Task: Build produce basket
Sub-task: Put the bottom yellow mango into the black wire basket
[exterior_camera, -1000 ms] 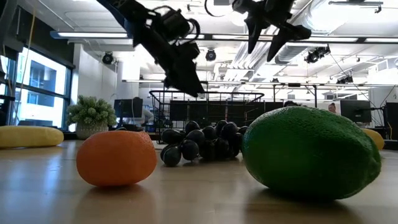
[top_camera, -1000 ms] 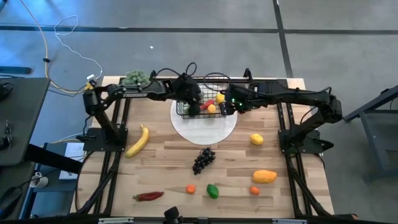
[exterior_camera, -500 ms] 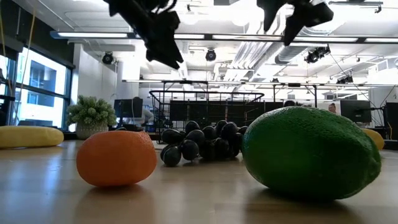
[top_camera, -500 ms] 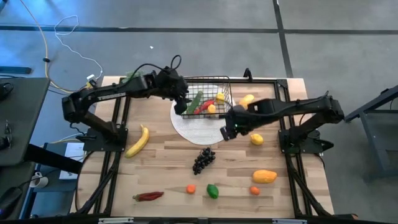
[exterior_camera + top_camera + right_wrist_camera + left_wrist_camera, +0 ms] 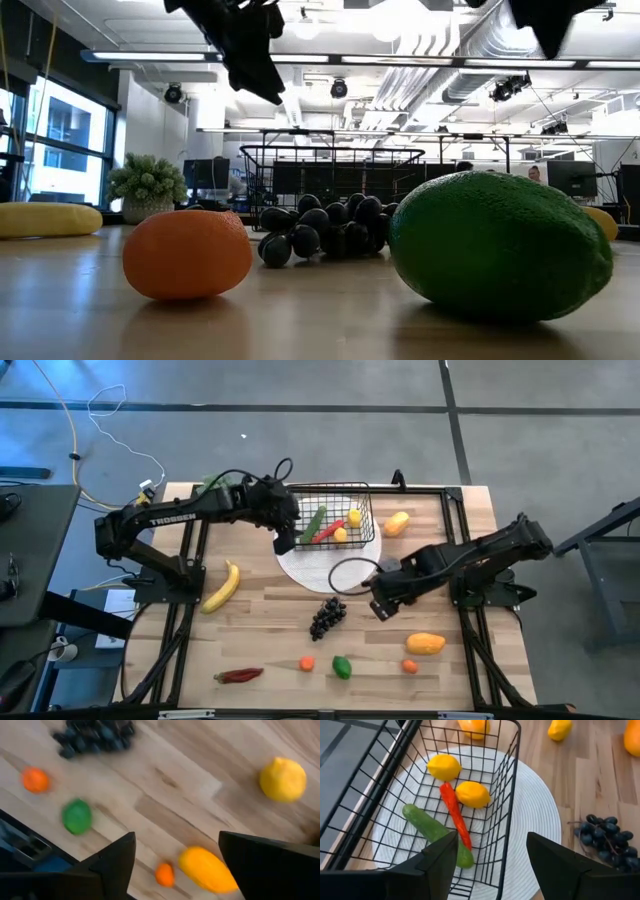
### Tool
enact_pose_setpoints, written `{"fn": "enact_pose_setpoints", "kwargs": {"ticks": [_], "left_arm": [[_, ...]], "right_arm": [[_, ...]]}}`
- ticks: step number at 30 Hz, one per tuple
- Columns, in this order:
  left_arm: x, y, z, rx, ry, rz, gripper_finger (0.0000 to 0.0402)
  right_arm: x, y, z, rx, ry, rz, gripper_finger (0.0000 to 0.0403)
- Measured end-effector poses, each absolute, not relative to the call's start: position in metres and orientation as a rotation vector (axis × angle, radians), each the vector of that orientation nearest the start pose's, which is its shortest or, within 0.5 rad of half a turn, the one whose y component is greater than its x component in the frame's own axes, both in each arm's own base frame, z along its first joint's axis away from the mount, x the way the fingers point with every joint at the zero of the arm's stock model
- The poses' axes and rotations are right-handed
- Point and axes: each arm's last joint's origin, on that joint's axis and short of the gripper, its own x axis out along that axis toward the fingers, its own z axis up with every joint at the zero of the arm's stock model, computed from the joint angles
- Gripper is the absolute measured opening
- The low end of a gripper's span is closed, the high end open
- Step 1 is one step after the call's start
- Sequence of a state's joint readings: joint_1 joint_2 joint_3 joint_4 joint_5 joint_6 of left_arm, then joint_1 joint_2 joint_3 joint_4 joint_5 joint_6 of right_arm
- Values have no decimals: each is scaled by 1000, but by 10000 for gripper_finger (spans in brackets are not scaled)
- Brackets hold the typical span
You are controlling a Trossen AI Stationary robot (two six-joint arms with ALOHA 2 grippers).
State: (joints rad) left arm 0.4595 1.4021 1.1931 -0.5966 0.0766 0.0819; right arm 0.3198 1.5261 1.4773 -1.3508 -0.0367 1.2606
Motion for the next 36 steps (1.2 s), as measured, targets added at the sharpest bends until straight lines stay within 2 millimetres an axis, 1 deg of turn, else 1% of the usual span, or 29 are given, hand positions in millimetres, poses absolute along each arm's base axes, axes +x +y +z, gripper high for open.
{"fn": "enact_pose_setpoints", "kwargs": {"ticks": [4,8,13,17,22,26,30,36], "left_arm": [[266,125,301,-157,804,327,225],[267,122,301,-196,803,334,225],[271,114,301,-279,790,344,225],[274,105,301,-302,788,330,225],[278,93,301,-292,792,291,225],[281,84,301,-319,792,279,225],[283,78,300,-345,793,272,225],[286,68,300,-351,797,249,225]], "right_arm": [[249,95,319,790,1430,-596,297],[239,106,314,711,1513,-564,306],[225,124,293,597,1650,-454,307],[214,137,280,494,1705,-385,307],[205,152,269,394,1720,-259,307],[201,161,255,334,1711,-167,307],[196,166,240,286,1706,-102,307],[189,169,223,205,1710,-46,307]]}}
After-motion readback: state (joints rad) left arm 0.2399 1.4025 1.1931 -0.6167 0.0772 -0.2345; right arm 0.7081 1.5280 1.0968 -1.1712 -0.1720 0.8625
